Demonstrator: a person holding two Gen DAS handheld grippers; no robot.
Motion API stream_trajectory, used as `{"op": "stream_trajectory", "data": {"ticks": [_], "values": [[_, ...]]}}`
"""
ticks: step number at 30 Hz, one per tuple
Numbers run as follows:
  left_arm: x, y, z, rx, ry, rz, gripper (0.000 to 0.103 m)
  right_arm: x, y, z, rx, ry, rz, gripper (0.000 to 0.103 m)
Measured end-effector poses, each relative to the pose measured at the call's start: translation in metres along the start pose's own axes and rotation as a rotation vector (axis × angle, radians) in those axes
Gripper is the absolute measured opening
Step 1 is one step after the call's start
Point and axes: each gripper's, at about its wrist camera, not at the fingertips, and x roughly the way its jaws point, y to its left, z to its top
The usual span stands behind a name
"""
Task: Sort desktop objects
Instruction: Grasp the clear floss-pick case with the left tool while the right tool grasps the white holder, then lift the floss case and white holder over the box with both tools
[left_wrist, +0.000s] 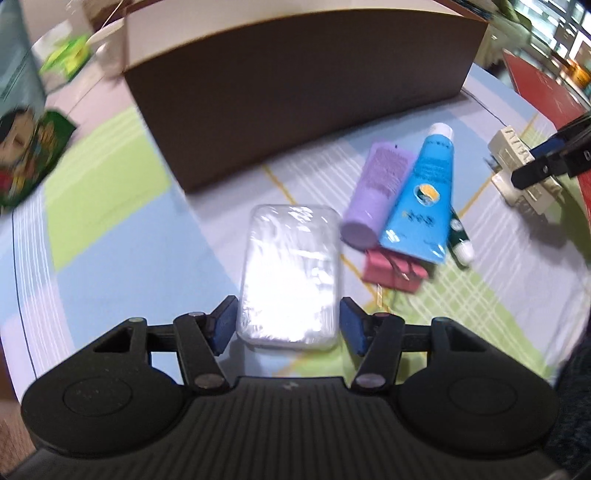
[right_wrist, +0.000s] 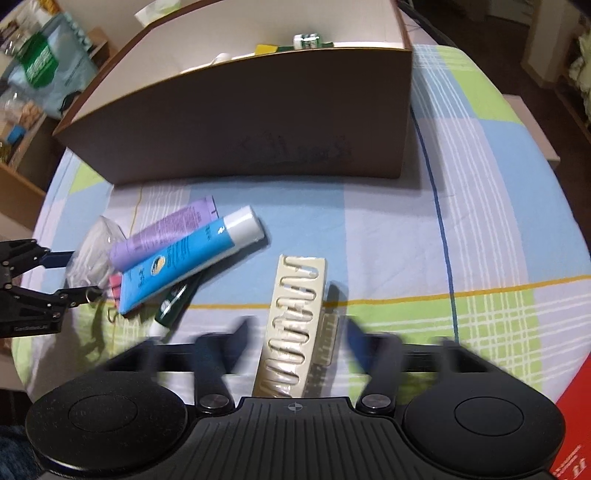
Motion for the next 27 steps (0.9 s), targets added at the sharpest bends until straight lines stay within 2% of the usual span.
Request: {"op": "stream_trajectory", "data": {"ticks": [2,8,10,12,14,17,19,20,24,27], "values": [[-0.001,-0.002,-0.002,-0.014,0.000,0.010,0.063,-0.002,0.004,-0.002,-0.027,-0.011,-0.018,0.086],[0.010,0.001,0.013,-0.003,-0.009,0.025,0.063,0.002,0.007,-0.001,-0.030,-0.019,-0.060,0.085],[0.012,0.001,0.017,0.002,-0.014,0.009,0.057,0.006,0.008,-0.002,-0.033,-0.023,-0.085,0.085],[0.013,0.001,0.019,0.003,-0.015,0.001,0.054,0.010,0.010,-0.004,-0.047,-0.018,-0.105,0.057],[0.013,0.000,0.017,-0.002,-0.014,-0.004,0.054,0.016,0.011,-0.007,-0.047,0.002,-0.103,0.054],[0.011,-0.002,0.013,-0.012,-0.009,-0.015,0.053,0.018,0.017,-0.013,-0.109,-0.001,-0.132,0.037],[0.009,-0.002,0.010,-0.031,-0.001,-0.018,0.053,0.015,0.017,-0.013,-0.114,0.004,-0.113,0.034],[0.008,-0.002,0.009,-0.045,0.005,-0.021,0.053,0.012,0.016,-0.013,-0.116,0.001,-0.103,0.027],[0.000,0.003,0.004,-0.124,0.015,-0.054,0.053,0.005,0.006,-0.010,-0.046,0.027,-0.003,0.027],[-0.007,0.001,0.002,-0.127,0.025,-0.024,0.053,0.004,0.003,-0.013,-0.017,0.033,0.034,0.027]]}}
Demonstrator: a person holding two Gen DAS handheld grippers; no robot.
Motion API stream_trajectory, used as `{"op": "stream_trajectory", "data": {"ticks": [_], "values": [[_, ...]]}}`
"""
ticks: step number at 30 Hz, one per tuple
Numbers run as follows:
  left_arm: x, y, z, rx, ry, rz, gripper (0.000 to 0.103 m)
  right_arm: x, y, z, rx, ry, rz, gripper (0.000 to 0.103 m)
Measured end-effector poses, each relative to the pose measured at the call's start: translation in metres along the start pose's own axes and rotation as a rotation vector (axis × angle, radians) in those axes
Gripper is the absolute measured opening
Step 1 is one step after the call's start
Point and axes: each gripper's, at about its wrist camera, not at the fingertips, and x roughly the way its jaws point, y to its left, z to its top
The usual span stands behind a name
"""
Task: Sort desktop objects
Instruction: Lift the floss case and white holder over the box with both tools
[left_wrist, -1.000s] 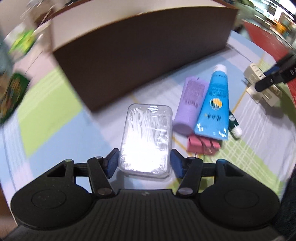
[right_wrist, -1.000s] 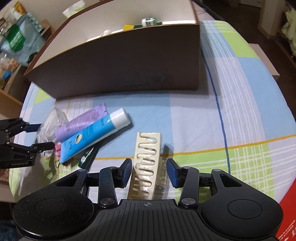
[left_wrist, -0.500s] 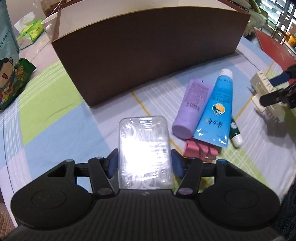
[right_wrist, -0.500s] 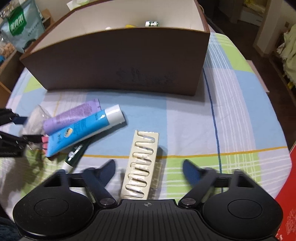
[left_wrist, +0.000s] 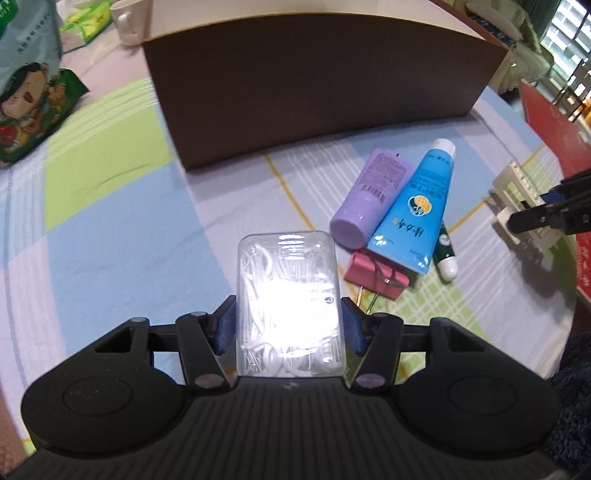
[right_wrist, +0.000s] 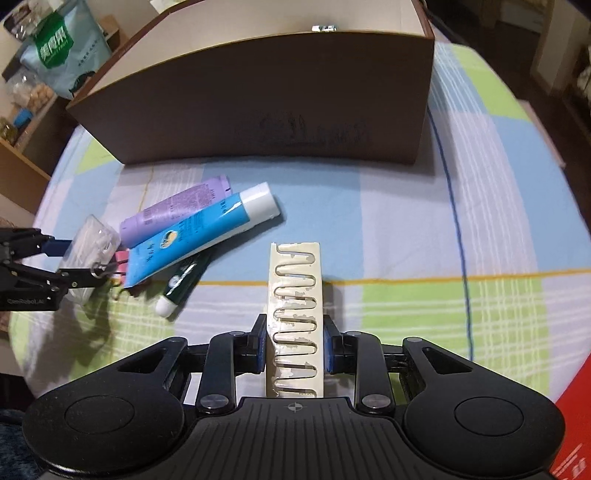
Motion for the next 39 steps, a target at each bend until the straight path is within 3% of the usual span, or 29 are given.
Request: {"op": "stream_trajectory", "data": {"ticks": [16,29,39], "values": [[-0.063,-0.005,0.023,0.012,-0.131,0.063,0.053,-0.048,0.007,0.013,-0.007,-0.096,0.098,0.027],[-0.108,-0.015,0.066,0.172,-0.215,0.029,0.053,-0.099,0.004,0.054,-0.107,-0.127,0.180,0.027],[-0.124,-0.020,0.116,0.287,-0.279,0.039,0.053,-0.123,0.007,0.105,-0.193,-0.210,0.138,0.027]]}}
